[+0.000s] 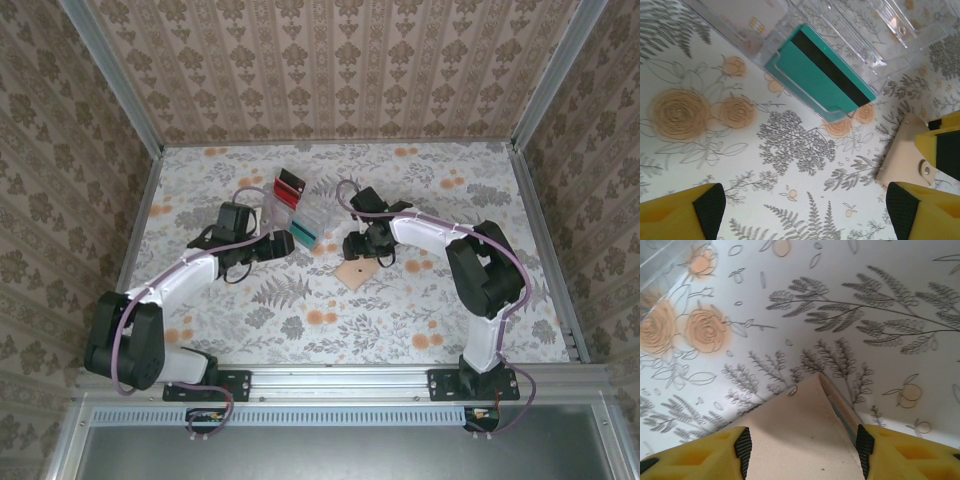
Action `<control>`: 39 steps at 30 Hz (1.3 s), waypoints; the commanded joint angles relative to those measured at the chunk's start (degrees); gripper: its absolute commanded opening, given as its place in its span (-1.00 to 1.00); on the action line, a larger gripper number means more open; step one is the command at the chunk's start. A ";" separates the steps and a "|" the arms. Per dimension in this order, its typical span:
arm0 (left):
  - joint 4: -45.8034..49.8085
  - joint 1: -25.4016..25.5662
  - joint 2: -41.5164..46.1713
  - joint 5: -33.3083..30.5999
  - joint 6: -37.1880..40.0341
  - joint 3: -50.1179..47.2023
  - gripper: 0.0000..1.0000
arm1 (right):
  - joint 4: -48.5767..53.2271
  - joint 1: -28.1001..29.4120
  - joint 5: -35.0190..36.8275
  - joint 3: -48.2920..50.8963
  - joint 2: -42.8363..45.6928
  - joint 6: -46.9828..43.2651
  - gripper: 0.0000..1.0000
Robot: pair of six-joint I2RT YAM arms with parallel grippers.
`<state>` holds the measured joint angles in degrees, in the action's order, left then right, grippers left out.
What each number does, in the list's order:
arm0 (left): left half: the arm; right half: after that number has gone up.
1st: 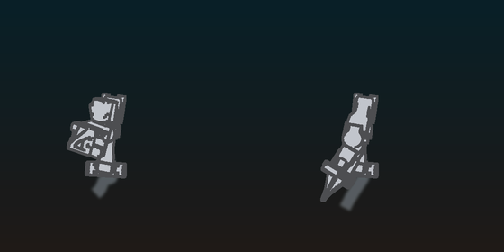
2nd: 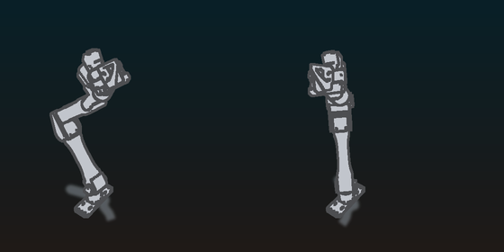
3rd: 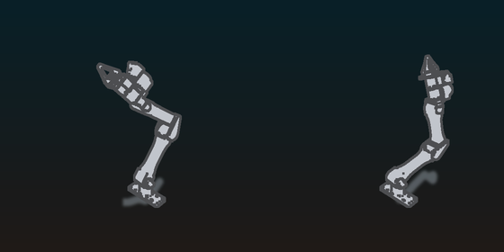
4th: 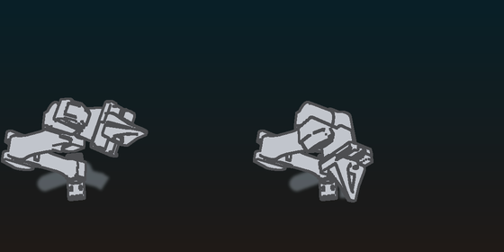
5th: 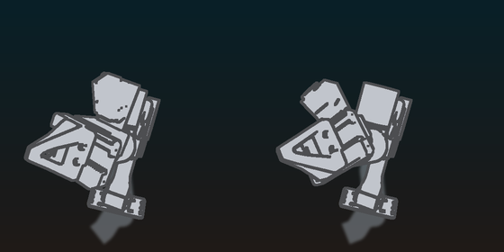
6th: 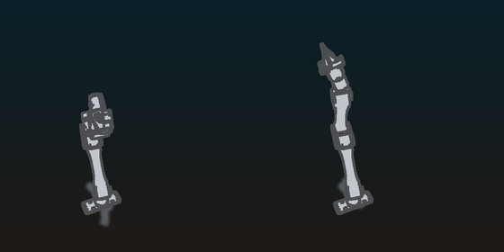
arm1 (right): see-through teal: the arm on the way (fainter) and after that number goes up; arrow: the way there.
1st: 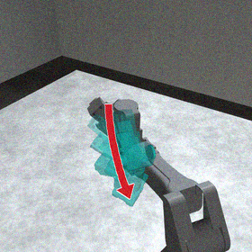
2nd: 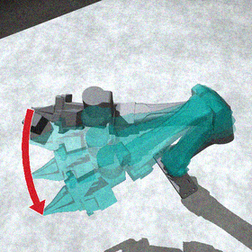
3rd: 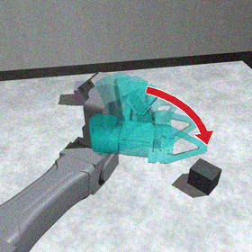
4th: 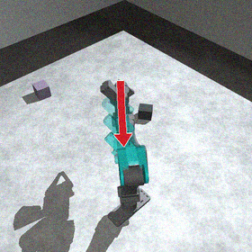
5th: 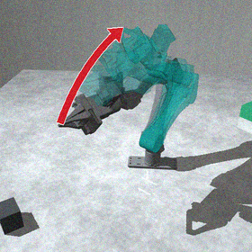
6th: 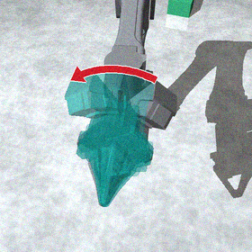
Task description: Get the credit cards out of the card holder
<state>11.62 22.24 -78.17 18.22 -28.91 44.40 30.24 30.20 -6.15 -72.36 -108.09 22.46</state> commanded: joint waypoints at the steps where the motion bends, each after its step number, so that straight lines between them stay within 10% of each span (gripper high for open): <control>1: -1.17 1.56 -2.05 3.05 -2.24 1.17 0.71 | 0.87 0.87 -8.29 -0.26 -1.01 -1.59 0.16; 5: -1.74 3.22 -3.84 4.69 -3.67 1.11 0.60 | -4.70 0.96 -16.42 1.91 1.07 -1.67 0.16; 13: -3.70 10.96 -7.42 7.70 -8.61 1.15 0.46 | -5.66 -1.18 -3.65 9.91 12.18 8.64 0.18; 20: -6.14 14.99 -12.35 10.90 -13.17 3.21 0.29 | -10.70 -1.15 -8.08 20.31 19.94 20.33 0.11; 39: -3.23 16.37 -21.02 14.23 -12.85 7.94 0.13 | -20.22 -0.40 -15.80 23.76 12.54 26.51 -0.24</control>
<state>7.25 38.17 -98.04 30.46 -41.65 50.26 10.92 29.52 -20.25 -48.99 -94.37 48.10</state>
